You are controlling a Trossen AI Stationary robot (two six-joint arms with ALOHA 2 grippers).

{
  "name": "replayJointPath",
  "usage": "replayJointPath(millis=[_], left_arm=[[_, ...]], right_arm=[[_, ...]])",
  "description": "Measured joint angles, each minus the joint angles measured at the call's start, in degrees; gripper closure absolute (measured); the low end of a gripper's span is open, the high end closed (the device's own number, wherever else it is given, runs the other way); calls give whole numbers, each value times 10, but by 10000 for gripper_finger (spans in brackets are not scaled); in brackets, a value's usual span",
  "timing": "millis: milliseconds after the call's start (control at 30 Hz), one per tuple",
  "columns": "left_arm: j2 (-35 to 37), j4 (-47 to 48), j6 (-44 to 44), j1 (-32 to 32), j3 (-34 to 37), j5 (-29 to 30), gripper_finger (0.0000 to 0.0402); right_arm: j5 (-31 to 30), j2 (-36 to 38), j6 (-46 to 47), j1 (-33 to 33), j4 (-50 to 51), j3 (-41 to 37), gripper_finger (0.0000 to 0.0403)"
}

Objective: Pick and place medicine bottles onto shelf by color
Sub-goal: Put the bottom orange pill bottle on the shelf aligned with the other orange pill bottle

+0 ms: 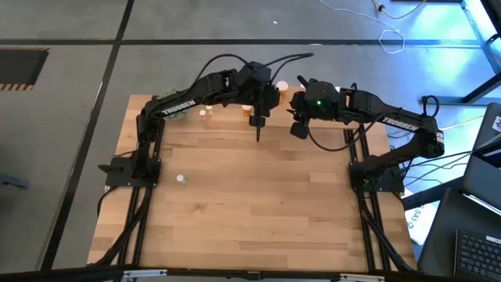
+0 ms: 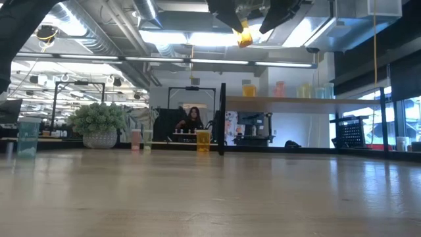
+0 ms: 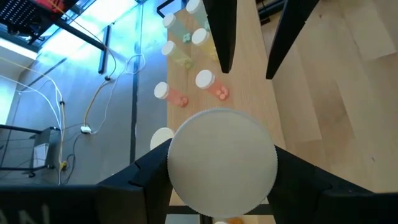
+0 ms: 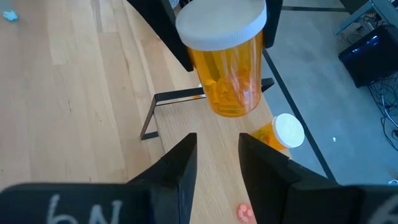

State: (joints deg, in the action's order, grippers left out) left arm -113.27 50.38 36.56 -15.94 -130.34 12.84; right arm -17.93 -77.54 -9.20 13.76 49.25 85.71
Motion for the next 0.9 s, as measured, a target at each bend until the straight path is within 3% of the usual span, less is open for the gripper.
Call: replayJointPath(millis=[700, 900], left_arm=[[0, -38, -5, 0, 0, -1, 197], [0, -22, -65, -31, 0, -73, 197]], right_arm=[[0, 9, 2, 0, 4, 0, 283], [0, 36, 30, 0, 28, 0, 283]])
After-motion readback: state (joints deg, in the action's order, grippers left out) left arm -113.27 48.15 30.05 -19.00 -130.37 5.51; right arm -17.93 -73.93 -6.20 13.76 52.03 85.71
